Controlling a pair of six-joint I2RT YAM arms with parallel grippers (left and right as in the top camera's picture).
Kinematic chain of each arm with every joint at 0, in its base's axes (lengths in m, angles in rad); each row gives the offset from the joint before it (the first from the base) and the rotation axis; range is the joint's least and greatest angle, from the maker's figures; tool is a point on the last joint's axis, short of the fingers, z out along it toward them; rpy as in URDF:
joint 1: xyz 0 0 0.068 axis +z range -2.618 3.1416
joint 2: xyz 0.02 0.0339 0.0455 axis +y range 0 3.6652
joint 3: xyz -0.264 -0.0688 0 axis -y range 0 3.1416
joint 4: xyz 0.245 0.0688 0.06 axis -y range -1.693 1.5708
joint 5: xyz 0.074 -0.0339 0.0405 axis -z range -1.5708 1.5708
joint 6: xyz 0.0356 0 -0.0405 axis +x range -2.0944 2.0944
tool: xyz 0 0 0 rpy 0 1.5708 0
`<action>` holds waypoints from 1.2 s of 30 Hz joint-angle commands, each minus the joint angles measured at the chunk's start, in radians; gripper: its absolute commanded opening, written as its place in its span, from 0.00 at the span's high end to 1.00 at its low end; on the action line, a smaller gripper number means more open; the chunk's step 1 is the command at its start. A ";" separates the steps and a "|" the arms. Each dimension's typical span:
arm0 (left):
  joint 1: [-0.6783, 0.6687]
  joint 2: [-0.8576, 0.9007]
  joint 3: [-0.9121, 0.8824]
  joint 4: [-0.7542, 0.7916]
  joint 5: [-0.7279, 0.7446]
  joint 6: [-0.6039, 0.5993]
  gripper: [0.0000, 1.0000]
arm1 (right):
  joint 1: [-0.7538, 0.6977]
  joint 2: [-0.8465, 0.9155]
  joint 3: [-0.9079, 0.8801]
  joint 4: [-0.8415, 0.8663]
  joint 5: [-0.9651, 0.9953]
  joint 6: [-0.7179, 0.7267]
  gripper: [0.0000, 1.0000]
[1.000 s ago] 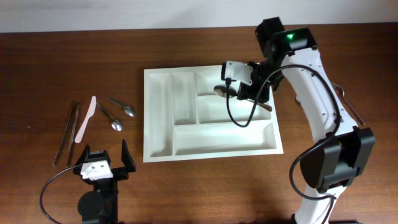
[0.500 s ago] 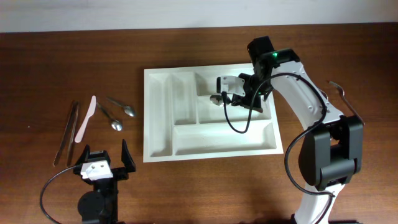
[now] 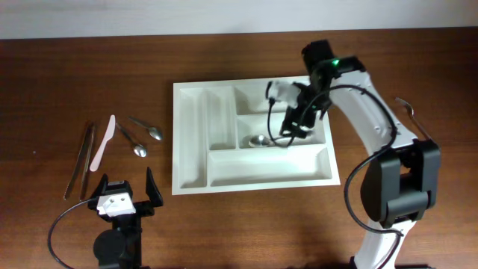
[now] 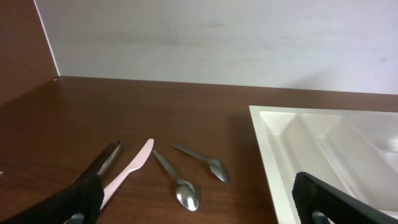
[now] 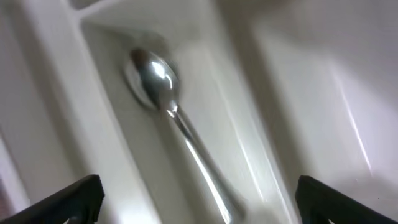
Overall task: Pack container
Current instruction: 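Carry the spoon with the right gripper into the tray's middle compartment, then open the right gripper and return it to the right spoon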
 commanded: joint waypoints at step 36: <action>0.005 -0.009 -0.006 0.004 0.011 0.012 0.01 | -0.507 0.003 -0.291 0.272 0.255 0.399 0.47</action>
